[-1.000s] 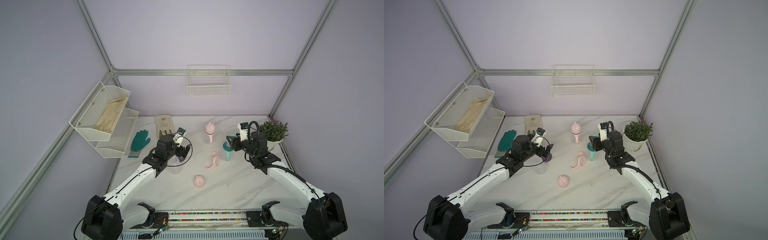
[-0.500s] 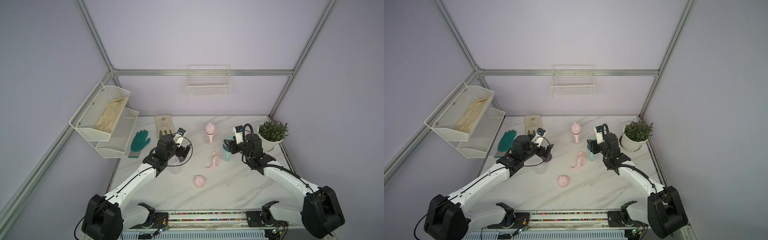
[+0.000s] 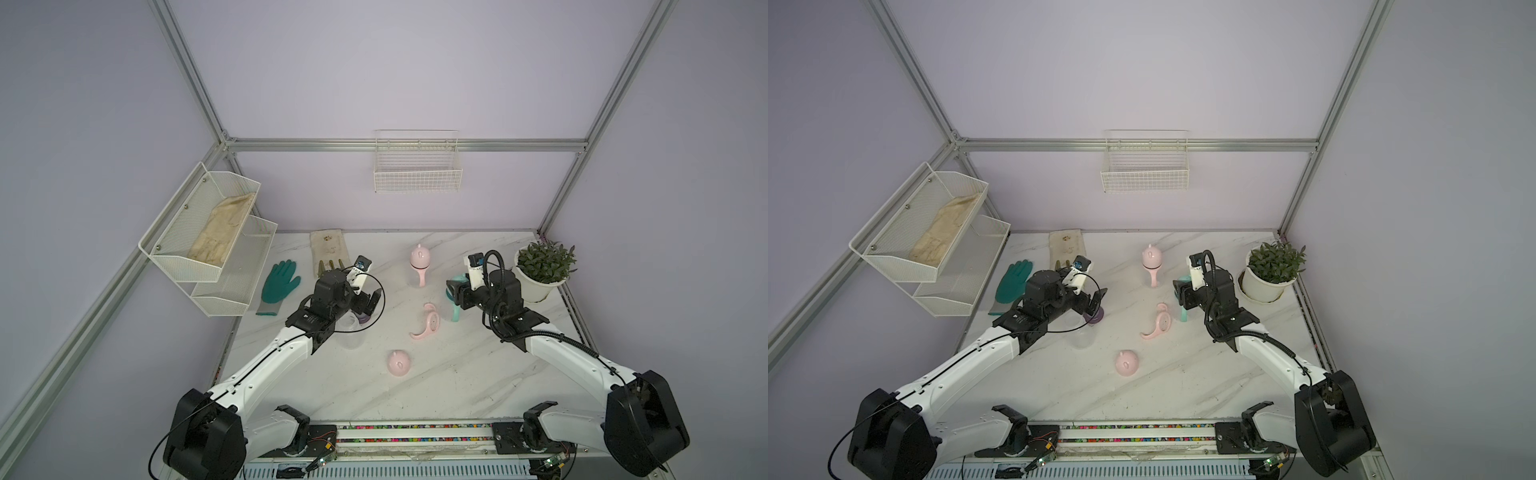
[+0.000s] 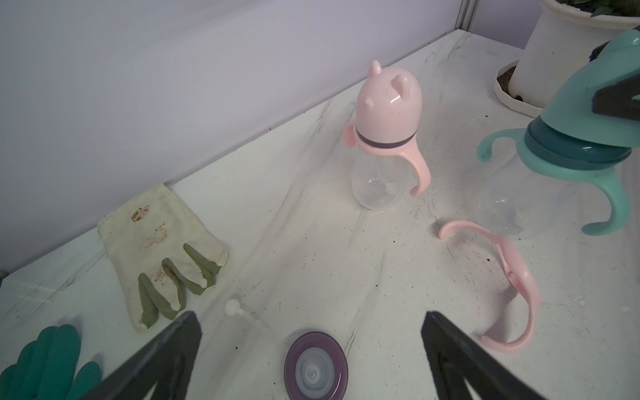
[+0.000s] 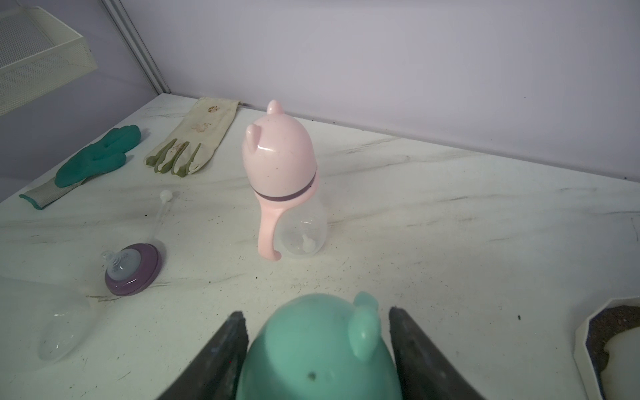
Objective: Assemble the baby bottles
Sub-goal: Close the lid on the baby bottle.
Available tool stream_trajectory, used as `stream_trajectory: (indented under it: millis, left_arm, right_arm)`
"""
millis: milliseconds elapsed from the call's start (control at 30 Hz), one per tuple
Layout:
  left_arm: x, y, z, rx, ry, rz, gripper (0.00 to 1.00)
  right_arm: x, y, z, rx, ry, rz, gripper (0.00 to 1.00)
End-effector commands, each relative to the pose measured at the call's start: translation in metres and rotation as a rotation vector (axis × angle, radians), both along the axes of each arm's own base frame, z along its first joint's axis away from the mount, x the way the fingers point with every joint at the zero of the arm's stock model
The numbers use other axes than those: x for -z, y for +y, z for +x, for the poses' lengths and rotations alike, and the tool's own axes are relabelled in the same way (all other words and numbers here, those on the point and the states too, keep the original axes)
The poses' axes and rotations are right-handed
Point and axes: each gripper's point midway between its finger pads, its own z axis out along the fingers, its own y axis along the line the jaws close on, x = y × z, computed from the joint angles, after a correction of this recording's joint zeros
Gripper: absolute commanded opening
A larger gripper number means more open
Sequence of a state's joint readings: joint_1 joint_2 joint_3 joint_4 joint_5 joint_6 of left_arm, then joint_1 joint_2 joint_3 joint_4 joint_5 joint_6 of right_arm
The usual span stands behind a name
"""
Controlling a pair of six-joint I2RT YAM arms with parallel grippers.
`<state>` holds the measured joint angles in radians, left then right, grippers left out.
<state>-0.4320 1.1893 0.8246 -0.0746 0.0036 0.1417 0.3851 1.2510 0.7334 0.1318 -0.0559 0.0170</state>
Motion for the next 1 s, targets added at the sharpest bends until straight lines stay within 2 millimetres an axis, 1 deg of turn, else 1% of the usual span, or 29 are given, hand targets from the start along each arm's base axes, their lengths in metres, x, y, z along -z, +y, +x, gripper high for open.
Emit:
stream_trajectory:
  millis: [0, 200, 500, 967]
  left_arm:
    - [-0.041, -0.003, 0.011, -0.002, -0.096, -0.037, 1.00]
    - [-0.041, -0.004, 0.011, -0.001, -0.097, -0.038, 1.00]
    - [-0.039, -0.003, 0.011, -0.004, -0.093, -0.036, 1.00]
    - [-0.039, -0.002, 0.010, -0.006, -0.094, -0.034, 1.00]
  right_arm:
    - [0.017, -0.001, -0.003, 0.007, 0.025, -0.036, 0.66]
    - [0.019, -0.003, -0.001, 0.018, 0.020, -0.044, 0.68]
    - [0.005, -0.007, -0.003, 0.035, -0.033, -0.042, 0.68]
    - [-0.005, -0.005, -0.004, 0.034, -0.082, -0.058, 0.68]
